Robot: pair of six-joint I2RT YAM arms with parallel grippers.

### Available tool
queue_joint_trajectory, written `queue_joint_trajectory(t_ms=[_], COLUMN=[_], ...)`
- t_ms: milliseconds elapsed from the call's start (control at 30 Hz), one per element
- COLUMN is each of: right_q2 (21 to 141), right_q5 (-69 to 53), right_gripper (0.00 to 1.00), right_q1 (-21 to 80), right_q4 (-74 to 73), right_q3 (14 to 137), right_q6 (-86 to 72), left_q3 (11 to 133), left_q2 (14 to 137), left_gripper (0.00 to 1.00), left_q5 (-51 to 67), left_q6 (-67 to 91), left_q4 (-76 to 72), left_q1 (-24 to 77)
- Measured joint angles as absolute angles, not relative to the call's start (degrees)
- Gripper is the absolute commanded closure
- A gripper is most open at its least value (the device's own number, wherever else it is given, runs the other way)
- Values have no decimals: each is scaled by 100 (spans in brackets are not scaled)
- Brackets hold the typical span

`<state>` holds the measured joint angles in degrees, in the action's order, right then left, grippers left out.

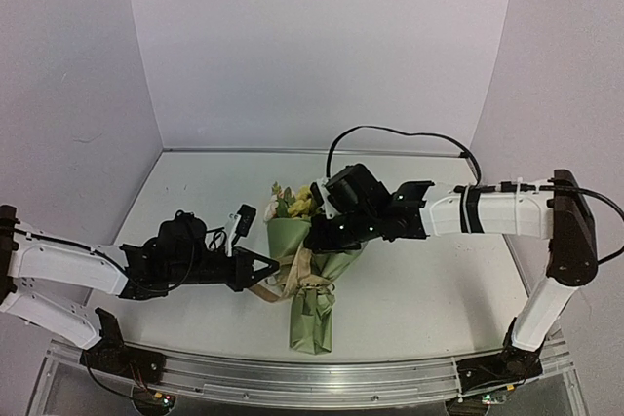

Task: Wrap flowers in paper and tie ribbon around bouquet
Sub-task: Cross the half-tied ribbon over the folded bouquet.

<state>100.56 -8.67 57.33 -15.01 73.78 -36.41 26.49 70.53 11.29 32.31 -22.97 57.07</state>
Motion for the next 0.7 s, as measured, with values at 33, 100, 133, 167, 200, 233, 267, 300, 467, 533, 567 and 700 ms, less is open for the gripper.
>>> queue_joint_trajectory(t_ms=[33, 100, 133, 167, 200, 233, 267, 300, 467, 533, 567, 700], right_q2=[10075, 10115, 10129, 10145, 10156, 10168, 10178, 10191, 10221, 10230, 10232, 10284], right_q5=[-898, -977, -1024, -1084, -1139, -1195, -1243, -1292, -1489, -1537, -1565, -1638], right_gripper=[100, 100, 100, 100, 100, 100, 100, 100, 100, 100, 100, 100], right_q1=[5720, 5700, 5688, 5675, 5660, 5642, 5627, 5607, 5542, 5523, 5519, 5516], right_q4=[-1507, -1513, -1515, -1521, -1524, -1531, -1537, -1547, -1560, -1568, -1577, -1601], right_q3=[7398, 7431, 7443, 7458, 7472, 7488, 7504, 7522, 7552, 7562, 7570, 7654], right_q6=[-3649, -3653, -3653, -3652, -3650, -3649, -3648, -3646, -3622, -3617, -3613, -3602], left_q3=[2701, 2829, 2945, 3075, 3232, 3423, 3590, 3752, 4495, 4686, 4773, 5124], left_q2=[7071, 7139, 7213, 7307, 7423, 7571, 7702, 7836, 8483, 8680, 8775, 9128], left_gripper=[91, 91, 91, 91, 91, 91, 91, 91, 92, 92, 92, 92], left_q5=[1221, 1350, 1418, 1477, 1527, 1574, 1602, 1622, 1634, 1622, 1613, 1488], left_q6=[3050, 2712, 2515, 2347, 2176, 1981, 1827, 1681, 966, 740, 620, 170], left_q4=[-2307, -2261, -2182, -2099, -2001, -1888, -1779, -1674, -1108, -949, -865, -459], left_q1=[5752, 5851, 5935, 6011, 6092, 6179, 6253, 6330, 6767, 6891, 6949, 7167])
